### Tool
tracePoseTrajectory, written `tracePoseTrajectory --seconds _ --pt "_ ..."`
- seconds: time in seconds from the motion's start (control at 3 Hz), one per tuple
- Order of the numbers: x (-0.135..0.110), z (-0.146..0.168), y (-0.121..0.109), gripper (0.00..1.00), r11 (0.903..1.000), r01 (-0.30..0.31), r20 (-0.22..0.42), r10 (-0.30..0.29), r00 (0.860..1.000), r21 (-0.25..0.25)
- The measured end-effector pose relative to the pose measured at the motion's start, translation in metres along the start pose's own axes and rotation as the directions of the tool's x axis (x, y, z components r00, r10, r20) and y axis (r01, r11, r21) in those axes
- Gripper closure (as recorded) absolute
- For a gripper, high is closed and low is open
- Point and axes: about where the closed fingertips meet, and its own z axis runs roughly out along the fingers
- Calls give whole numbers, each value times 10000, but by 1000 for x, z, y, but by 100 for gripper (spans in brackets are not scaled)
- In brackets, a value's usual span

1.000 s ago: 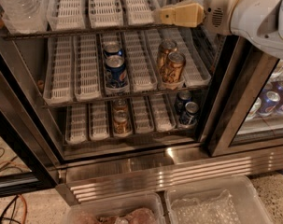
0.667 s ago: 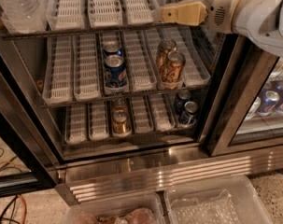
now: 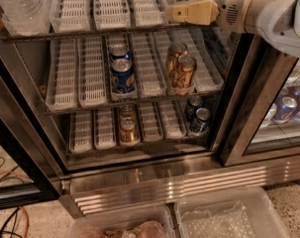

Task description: Pick 7up can from top shelf of fridge

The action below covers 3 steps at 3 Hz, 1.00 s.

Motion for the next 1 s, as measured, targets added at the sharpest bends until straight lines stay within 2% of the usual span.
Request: tracePoseTrajectory --seconds 0.33,0.67,1.0 --pt "-2 8 -1 0 9998 -27 93 29 10000 -213" --pt "-2 9 0 19 9997 -33 96 36 9999 -226" --pt "2 14 2 41 9996 -50 -10 49 10000 -265"
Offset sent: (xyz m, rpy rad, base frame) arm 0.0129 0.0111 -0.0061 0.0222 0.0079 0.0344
